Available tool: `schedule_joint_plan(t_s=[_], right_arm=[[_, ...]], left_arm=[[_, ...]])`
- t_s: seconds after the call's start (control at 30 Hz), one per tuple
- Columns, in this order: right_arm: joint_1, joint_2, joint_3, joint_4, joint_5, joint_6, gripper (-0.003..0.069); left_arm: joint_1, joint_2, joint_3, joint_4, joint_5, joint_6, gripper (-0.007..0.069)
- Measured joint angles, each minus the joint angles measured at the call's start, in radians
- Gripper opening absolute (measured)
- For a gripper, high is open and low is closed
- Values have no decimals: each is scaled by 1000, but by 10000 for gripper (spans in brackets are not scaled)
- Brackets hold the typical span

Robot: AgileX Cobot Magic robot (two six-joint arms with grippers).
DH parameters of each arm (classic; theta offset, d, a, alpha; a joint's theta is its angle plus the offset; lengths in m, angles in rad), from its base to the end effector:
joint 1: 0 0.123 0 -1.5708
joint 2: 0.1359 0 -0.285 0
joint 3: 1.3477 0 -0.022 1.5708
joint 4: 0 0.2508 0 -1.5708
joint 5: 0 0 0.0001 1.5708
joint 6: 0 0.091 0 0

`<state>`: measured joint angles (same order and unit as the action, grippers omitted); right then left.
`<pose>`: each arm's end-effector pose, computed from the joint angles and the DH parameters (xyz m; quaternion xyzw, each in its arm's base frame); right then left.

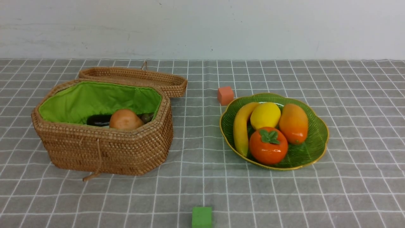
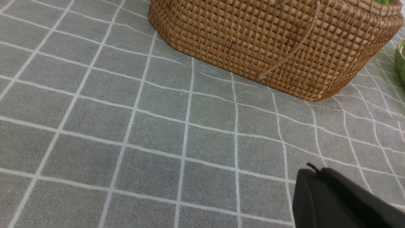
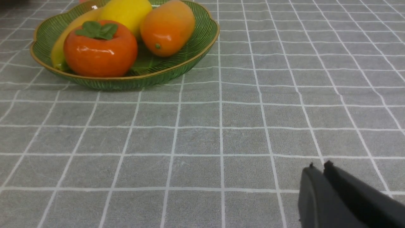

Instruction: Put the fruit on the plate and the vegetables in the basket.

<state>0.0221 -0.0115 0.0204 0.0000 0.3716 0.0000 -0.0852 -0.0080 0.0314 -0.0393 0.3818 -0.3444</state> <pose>0.0526 0.0012 0.1735 -0.0089 0.8028 0.0066 0.5962 0.0523 -0.0058 0.1688 -0.1151 0.8018 -0.1412 0.5691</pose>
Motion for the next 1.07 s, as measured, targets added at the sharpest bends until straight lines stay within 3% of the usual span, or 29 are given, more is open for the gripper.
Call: schedule_joint_plan(t_s=[1.07], right_arm=[[0,0,0,0,0,0,73]], left_arm=[[0,0,0,3,0,0,-2]])
